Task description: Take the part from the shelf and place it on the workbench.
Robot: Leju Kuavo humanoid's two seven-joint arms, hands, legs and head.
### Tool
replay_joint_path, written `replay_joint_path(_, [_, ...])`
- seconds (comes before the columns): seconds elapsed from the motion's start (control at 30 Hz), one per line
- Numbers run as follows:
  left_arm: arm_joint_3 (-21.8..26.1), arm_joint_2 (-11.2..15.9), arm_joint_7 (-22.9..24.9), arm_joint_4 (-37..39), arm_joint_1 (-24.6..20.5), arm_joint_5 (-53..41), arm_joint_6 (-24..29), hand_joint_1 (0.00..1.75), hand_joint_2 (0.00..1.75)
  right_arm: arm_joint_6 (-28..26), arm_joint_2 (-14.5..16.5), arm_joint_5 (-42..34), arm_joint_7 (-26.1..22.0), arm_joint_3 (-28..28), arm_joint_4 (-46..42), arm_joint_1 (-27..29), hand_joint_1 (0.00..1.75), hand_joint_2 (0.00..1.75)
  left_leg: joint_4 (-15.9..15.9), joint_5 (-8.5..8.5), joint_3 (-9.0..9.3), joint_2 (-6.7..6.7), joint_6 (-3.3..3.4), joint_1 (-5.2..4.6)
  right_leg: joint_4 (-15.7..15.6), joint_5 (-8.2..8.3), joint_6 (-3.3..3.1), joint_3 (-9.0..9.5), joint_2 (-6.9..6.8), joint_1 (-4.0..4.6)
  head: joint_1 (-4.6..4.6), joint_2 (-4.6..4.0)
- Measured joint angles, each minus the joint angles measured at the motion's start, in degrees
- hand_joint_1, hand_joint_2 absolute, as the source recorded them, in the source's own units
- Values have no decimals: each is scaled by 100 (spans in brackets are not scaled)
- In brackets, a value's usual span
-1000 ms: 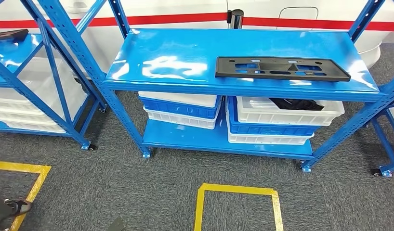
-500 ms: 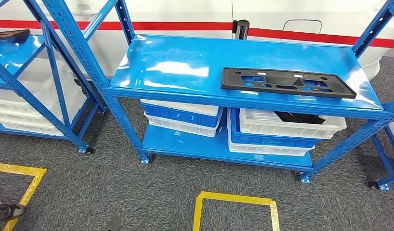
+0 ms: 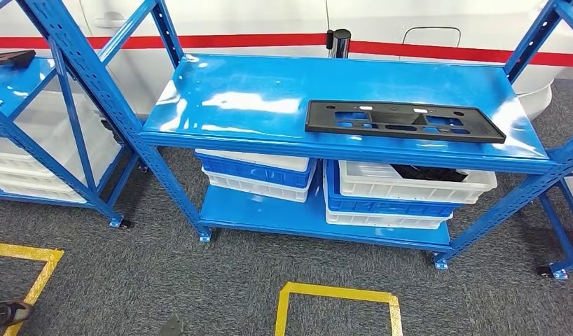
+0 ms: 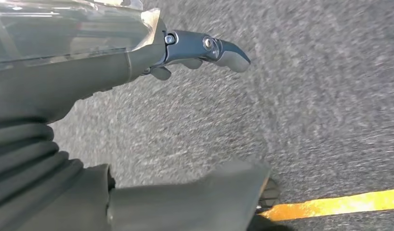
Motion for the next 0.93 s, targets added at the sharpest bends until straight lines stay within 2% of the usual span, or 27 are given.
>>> replay_joint_path(0.03, [-53,7,19,1,66,126,1,0,175,4,-8,-138,-14,-1,-42,16,0,175,168,-4,-108,0,1,1,0,-9,-10,9,2,2,-1,1])
replay_joint_path(0.07, [-110,15,38,2,134,253,1,0,175,6,-16,-276,-26,-2,-91,27,0,175,130,98,-117,0,12,1,0,-17,-19,22,7,3,-1,1])
replay_joint_path(0.1, [-170,25,54,3,199,380,4,0,175,8,-24,-415,-37,-2,-149,33,0,175,-131,293,-15,0,31,2,-1,-28,-23,40,15,3,0,1])
replay_joint_path(0.13, [-233,36,69,4,258,509,9,0,175,10,-31,-556,-48,-3,-213,35,0,175,-521,513,157,1,55,2,-3,-38,-23,57,23,3,0,1])
replay_joint_path(0.17, [-303,49,85,5,307,642,14,0,175,13,-37,-699,-60,-4,-274,34,0,175,-890,659,328,1,73,-9,-2,-53,-10,68,28,20,1,0])
replay_joint_path(0.2, [-377,62,99,7,351,775,22,0,175,16,-44,-844,-74,-4,-332,35,0,131,-1160,742,452,0,87,-22,-6,-65,11,70,31,35,4,0])
replay_joint_path(0.23, [-452,73,116,7,393,908,31,0,131,23,-53,-989,-87,-5,-381,44,0,87,-1295,751,516,-2,100,-41,-19,-74,41,68,30,51,5,1])
replay_joint_path(0.3, [-608,99,151,3,480,1179,49,0,44,44,-72,-1281,-111,-5,-458,88,0,0,-1348,726,547,-6,148,-81,-79,-76,116,74,27,65,6,1])
replay_joint_path(0.33, [-685,112,167,-3,522,1316,56,0,0,57,-84,-1427,-123,-5,-488,126,0,0,-1391,740,580,-4,191,-81,-84,-86,151,90,21,68,8,0])
replay_joint_path(0.4, [-837,138,193,-41,572,1584,64,0,0,78,-112,-1718,-144,-5,-524,219,0,0,-1494,781,651,4,282,-77,167,-251,145,3,9,86,15,1])
replay_joint_path(0.47, [-988,163,222,-126,581,1848,72,0,0,99,-144,-2008,-162,-5,-531,348,0,87,-1530,790,677,9,339,-97,874,-593,60,-344,2,98,16,1])
replay_joint_path(0.5, [-1063,177,241,-182,580,1977,74,0,0,108,-156,-2149,-171,-5,-530,430,0,131,-1530,784,680,7,353,-117,1238,-730,39,-537,2,104,16,1])
replay_joint_path(0.53, [-1141,189,258,-251,578,2109,75,0,0,113,-172,-2293,-182,-5,-524,524,0,175,-1528,776,687,3,366,-139,1455,-782,44,-660,2,113,14,1])
replay_joint_path(0.57, [-1216,198,273,-327,576,2236,78,0,0,116,-185,-2425,-192,-5,-514,622,0,175,-1527,769,698,-5,376,-160,1454,-736,70,-676,2,128,15,1])
replay_joint_path(0.6, [-1290,205,286,-409,570,2358,79,0,0,118,-201,-2557,-202,-5,-498,717,0,175,-1526,760,715,-13,383,-180,1214,-600,102,-572,2,146,15,1])
replay_joint_path(0.63, [-1366,211,296,-493,560,2475,81,0,0,119,-216,-2682,-213,-5,-480,805,0,175,-1525,748,736,-20,385,-196,798,-416,124,-378,1,166,14,0])
replay_joint_path(0.7, [-1506,228,320,-643,537,2689,87,0,0,124,-245,-2924,-233,-5,-447,944,0,175,-1512,711,770,-24,360,-241,80,-97,83,-41,1,211,8,1])
replay_joint_path(0.73, [-1577,242,335,-706,531,2799,91,0,0,129,-254,-3047,-245,-5,-438,996,0,175,-1506,693,779,-23,345,-256,-96,-12,42,44,2,224,5,1])
replay_joint_path(0.77, [-1645,257,352,-757,530,2908,95,0,0,138,-261,-3169,-257,-5,-432,1033,0,175,-1502,680,785,-22,328,-264,-132,25,1,62,3,237,3,1])
replay_joint_path(0.8, [-1713,273,367,-796,538,3017,98,0,0,150,-264,-3289,-270,-5,-430,1062,0,131,-1499,672,787,-21,313,-262,-152,47,-29,81,4,225,5,1])
replay_joint_path(0.87, [-1859,312,400,-846,591,3261,105,0,0,174,-270,-3550,-296,-5,-443,1093,0,131,-1415,599,766,-22,263,-244,-189,72,-85,113,-3,173,1,1])
replay_joint_path(0.9, [-1942,330,417,-857,639,3406,109,0,0,184,-277,-3704,-308,-5,-464,1102,0,131,-1251,479,701,-22,223,-228,-209,80,-118,133,-11,140,-8,1])
replay_joint_path(0.93, [-1985,341,427,-864,666,3481,111,0,0,188,-278,-3782,-315,-5,-476,1105,0,175,-1171,416,672,-23,201,-218,-219,84,-135,144,-16,123,-14,1])
